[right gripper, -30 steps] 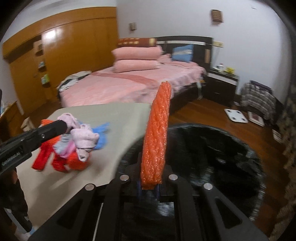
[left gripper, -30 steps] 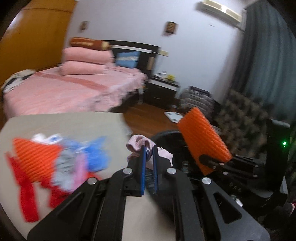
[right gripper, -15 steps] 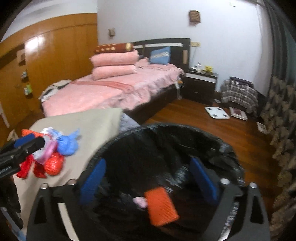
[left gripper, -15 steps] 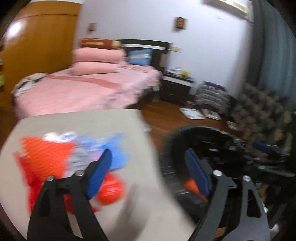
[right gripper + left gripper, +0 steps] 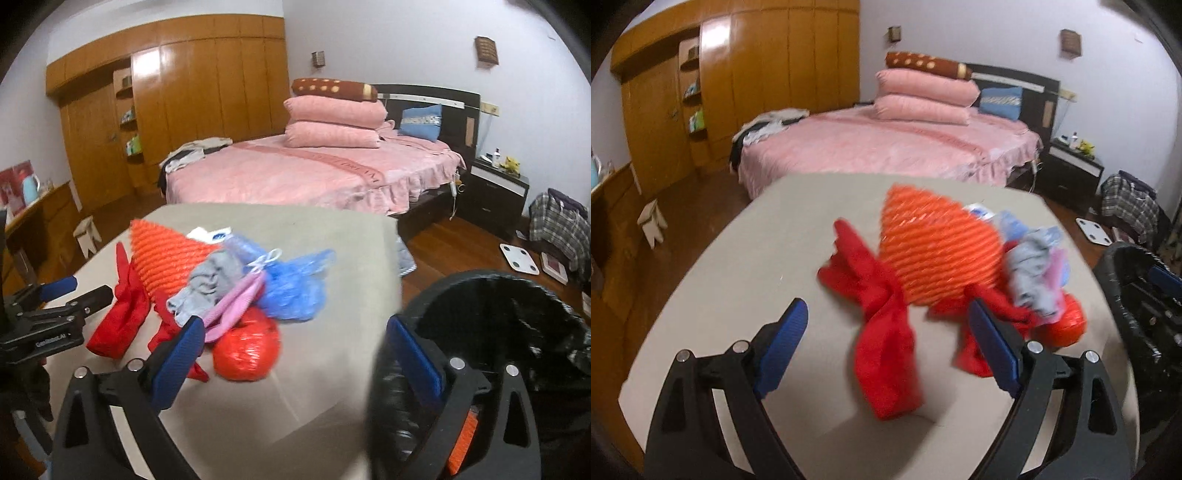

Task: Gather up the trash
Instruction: 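Grasp the red glove with the left tool while the right tool grasps the red plastic bag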

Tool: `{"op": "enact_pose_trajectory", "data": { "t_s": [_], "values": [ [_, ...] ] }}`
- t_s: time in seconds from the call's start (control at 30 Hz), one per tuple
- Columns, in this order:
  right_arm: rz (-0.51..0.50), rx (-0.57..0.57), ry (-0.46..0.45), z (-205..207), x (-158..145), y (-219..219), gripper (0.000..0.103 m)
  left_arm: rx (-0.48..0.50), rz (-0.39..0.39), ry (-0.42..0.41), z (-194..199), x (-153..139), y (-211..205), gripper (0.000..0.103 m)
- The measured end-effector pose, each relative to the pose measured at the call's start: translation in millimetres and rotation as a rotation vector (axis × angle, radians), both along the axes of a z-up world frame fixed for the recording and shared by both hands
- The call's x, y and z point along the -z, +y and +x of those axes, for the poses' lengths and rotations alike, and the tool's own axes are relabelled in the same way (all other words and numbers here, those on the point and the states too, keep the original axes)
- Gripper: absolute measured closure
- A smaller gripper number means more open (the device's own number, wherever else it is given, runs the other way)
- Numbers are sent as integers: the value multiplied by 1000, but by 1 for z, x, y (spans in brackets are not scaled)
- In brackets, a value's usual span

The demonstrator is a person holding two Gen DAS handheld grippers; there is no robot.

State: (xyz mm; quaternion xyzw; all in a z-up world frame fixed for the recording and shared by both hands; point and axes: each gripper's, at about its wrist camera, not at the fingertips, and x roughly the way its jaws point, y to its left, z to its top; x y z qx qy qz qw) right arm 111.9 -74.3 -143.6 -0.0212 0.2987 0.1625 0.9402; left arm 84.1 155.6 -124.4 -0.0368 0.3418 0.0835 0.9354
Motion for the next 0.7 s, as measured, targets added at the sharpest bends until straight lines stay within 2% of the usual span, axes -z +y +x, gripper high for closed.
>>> {"op": "enact_pose_trajectory", "data": {
  "t_s": [0.23,0.43,0.53,0.63,0.7],
  "values": [
    [-43,29,28,10,21,13,6,-13,-32,61,9,26,15,17],
    [-45,20,55,12,25,10,6,-17,-59,148,30,45,23,20],
    [-44,15,62,12,26,10,7,-12,-77,185,36,53,27,31],
    [-48,7,71,13,28,10,7,0,-85,177,36,54,28,49],
    [-56,-3,80,14,30,13,8,4,-92,172,34,55,29,66]
  ]
}}
